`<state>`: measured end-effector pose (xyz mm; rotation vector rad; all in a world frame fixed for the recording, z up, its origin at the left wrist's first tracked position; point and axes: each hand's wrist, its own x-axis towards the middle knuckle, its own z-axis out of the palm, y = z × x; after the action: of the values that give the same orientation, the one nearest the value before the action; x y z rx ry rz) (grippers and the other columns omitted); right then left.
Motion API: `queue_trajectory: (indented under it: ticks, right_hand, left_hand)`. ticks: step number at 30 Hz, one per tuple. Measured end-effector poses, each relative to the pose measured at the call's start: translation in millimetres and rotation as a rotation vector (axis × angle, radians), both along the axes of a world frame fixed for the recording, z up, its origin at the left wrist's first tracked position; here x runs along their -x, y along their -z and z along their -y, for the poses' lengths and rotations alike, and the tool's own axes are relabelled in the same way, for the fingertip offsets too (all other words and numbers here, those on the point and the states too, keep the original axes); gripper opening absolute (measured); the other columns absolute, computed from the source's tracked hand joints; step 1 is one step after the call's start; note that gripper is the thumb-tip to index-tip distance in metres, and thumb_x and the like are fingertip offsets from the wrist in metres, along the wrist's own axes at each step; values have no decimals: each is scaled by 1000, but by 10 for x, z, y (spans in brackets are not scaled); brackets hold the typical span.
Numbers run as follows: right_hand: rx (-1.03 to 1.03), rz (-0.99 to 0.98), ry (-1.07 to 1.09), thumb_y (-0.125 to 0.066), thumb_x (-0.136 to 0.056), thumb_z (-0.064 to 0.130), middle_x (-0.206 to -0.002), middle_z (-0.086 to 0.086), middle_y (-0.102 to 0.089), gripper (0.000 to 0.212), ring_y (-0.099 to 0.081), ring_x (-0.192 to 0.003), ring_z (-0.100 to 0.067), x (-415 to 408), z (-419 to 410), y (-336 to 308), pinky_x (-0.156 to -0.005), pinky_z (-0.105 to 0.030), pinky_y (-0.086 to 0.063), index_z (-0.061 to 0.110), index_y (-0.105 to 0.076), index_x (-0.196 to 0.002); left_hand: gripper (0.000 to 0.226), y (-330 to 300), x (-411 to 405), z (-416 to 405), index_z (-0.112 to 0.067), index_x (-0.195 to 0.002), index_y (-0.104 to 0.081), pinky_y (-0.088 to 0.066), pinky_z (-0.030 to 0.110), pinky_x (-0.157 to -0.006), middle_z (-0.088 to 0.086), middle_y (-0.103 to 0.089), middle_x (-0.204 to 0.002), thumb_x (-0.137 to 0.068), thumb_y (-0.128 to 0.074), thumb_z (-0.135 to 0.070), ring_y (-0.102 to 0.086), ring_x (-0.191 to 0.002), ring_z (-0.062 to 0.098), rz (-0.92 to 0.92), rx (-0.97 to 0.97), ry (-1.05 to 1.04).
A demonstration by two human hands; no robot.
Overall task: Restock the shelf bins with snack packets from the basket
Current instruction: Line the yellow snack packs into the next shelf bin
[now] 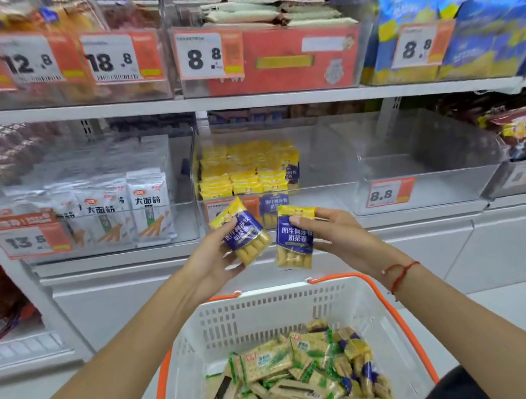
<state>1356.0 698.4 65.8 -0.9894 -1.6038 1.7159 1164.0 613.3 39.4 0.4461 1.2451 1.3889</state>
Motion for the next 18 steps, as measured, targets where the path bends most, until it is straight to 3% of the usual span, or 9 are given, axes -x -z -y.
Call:
queue_trajectory:
  ticks: [4, 8, 11, 14, 16, 18]
  right_hand:
    - [18, 112, -63, -61, -90, 12, -100, -1, -67, 23, -62, -84, -7, 145, 31, 38, -65, -15, -49, 11, -63, -113]
    - [91, 188, -54, -62, -90, 12, -107, -4, -67, 23, -61, -90, -10, 186, 4, 84, -72, -21, -49, 11, -61, -112]
    - [139, 100, -31, -68, -86, 15, -103, -6, -68, 23, -64, -87, -11, 211, 56, 121, -66, -18, -52, 11, -60, -107]
    - [58, 78, 17, -73, -80, 8, -88, -4, -65, 29, -64, -76, -11, 283, 139, 201, -59, -18, -56, 3, -63, -107]
    - [-54, 128, 90, -78, -75, 8, -80, -2, -58, 38, -61, -76, -13, 341, 143, 277, -64, -25, -59, 2, -61, -109]
    - [-191, 199, 108, -83, -70, 13, -76, -1, -56, 41, -60, -82, -16, 382, 122, 340, -74, -36, -59, 6, -64, -106]
  left_hand:
    - [24, 67, -114, -56, -12, -112, -59, -51, 33, -77, 9, -64, -102, -99, -45, -28, -60, -79, 20, -43, 83, 13]
    - [18, 104, -146, -31, -18, -89, -55, -47, 29, -70, 3, -62, -84, -101, -43, -23, -58, -72, 15, -300, 148, -26]
    - [19, 74, -142, 11, -15, -94, -55, -50, 32, -69, 7, -63, -89, -101, -38, -21, -59, -77, 19, -226, 146, 79]
    - [29, 95, -109, 28, -10, -108, -55, -51, 36, -75, 13, -61, -100, -97, -31, -22, -58, -82, 24, -122, 131, 207]
    - [35, 115, -77, 28, -10, -115, -53, -50, 35, -76, 14, -58, -107, -90, -31, -20, -55, -84, 26, -103, 111, 265]
    - [30, 129, -63, 35, -11, -108, -55, -51, 32, -71, 12, -60, -104, -83, -38, -16, -57, -82, 24, -144, 101, 315]
